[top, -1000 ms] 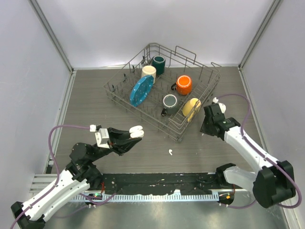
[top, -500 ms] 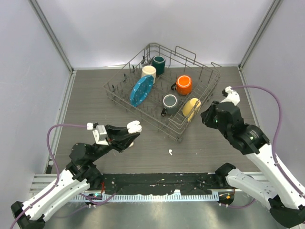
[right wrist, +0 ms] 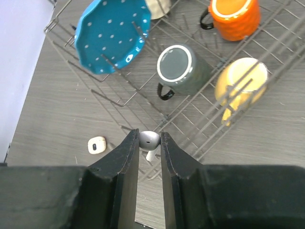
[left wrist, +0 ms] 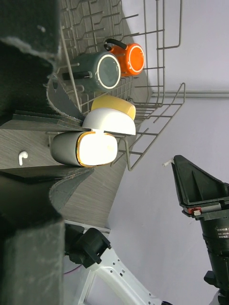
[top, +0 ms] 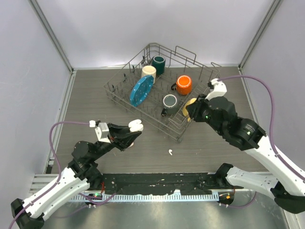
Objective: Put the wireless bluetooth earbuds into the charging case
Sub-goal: Place the earbud in the charging case.
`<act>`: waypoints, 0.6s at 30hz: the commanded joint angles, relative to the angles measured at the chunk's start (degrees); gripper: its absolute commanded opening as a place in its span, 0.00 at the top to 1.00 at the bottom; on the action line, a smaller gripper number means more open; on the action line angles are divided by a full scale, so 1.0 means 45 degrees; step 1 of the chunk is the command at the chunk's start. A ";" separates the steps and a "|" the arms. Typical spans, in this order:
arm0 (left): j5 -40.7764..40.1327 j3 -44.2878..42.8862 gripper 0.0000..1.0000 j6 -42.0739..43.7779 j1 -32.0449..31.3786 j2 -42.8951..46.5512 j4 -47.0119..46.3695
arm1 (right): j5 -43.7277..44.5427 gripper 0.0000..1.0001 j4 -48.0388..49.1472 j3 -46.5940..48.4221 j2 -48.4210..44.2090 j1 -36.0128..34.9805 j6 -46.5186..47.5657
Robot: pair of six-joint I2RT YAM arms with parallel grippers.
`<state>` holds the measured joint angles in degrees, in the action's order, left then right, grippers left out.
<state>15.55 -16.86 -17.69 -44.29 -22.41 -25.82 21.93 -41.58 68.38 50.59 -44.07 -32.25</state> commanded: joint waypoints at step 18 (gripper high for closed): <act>-0.0214 -0.0589 1.00 -0.0013 -0.0040 -0.0781 -0.0726 | 0.6649 0.99 0.3925 0.1406 0.2722 -0.6571 0.2615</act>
<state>14.96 -16.91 -17.74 -44.29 -25.78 -26.30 44.66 -31.27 72.60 61.73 -71.00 -24.29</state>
